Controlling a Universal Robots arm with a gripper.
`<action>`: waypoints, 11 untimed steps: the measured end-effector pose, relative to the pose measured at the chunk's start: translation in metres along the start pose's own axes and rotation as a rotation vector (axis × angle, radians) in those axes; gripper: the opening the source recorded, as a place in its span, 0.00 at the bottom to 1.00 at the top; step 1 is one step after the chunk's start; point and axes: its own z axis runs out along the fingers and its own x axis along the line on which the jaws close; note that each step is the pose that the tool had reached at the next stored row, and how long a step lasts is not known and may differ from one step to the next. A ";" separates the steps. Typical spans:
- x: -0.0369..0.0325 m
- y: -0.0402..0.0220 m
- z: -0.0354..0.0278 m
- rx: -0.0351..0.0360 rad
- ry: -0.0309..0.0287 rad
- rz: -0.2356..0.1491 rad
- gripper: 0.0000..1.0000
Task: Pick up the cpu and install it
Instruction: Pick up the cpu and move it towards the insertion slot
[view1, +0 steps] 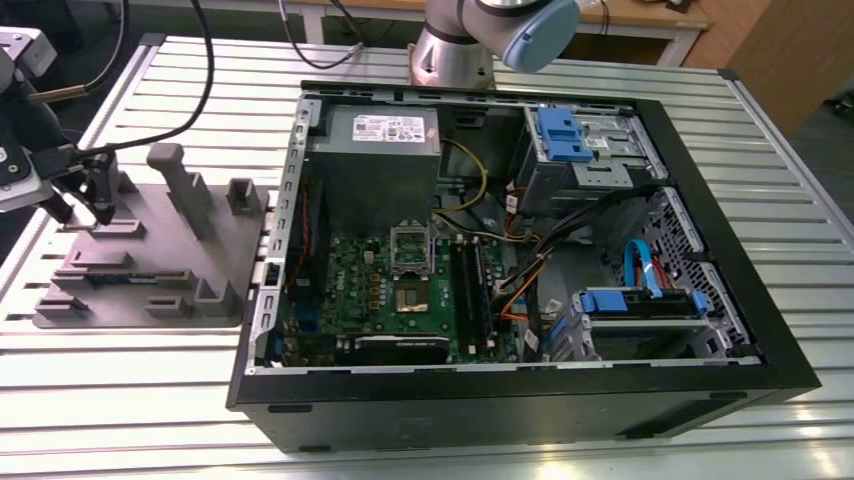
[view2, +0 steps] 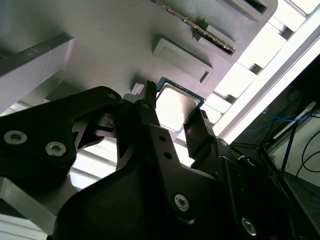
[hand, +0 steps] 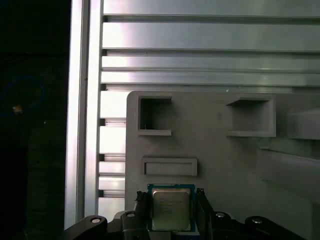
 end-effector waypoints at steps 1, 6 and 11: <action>0.0000 0.0000 -0.0003 0.0001 0.0000 0.000 0.47; 0.0000 0.0001 -0.0017 0.0000 -0.0001 0.000 0.47; 0.0000 0.0001 -0.0028 0.0000 -0.0001 0.000 0.47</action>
